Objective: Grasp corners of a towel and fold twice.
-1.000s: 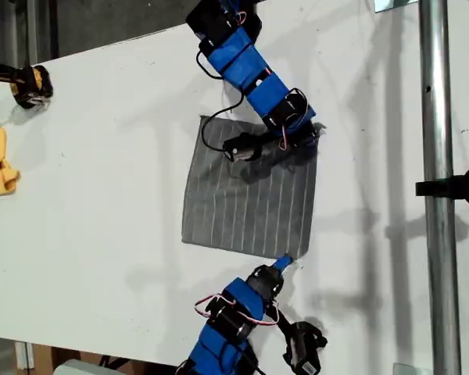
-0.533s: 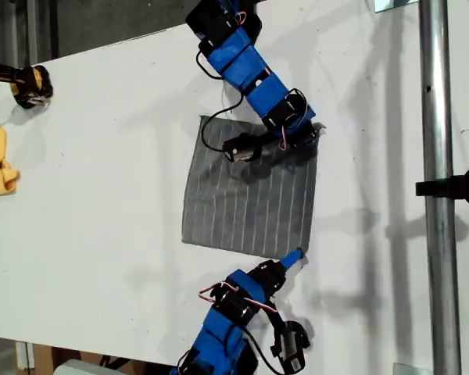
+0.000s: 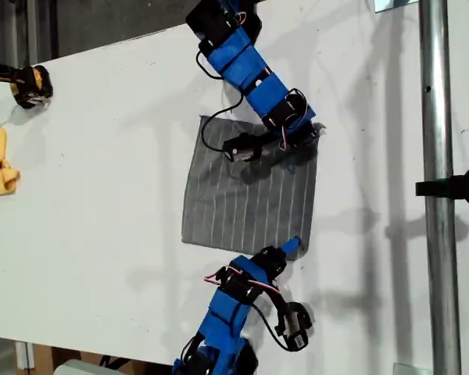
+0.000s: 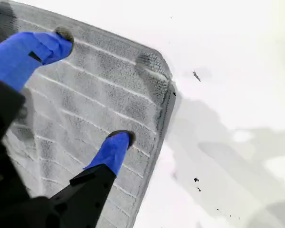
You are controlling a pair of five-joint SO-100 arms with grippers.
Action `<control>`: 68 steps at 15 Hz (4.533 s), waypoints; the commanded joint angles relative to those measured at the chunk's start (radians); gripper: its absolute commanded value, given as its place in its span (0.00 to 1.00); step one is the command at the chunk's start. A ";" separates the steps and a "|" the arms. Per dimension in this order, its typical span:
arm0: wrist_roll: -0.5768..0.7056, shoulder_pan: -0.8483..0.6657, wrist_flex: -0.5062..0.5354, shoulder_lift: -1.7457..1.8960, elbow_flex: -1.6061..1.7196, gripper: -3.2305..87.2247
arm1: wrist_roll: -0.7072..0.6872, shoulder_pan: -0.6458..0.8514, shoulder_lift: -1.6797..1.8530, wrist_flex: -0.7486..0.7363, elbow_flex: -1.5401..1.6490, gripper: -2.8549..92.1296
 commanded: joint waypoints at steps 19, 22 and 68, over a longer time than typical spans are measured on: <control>-0.218 0.115 0.230 -0.176 -0.316 0.02 | -0.038 -0.023 0.193 0.124 -0.092 0.03; -0.252 0.184 0.252 -0.078 -0.325 0.02 | -0.026 -0.104 0.137 0.152 -0.212 0.03; 0.164 -0.451 0.239 0.758 0.449 0.34 | -0.308 0.497 1.609 0.364 0.790 0.34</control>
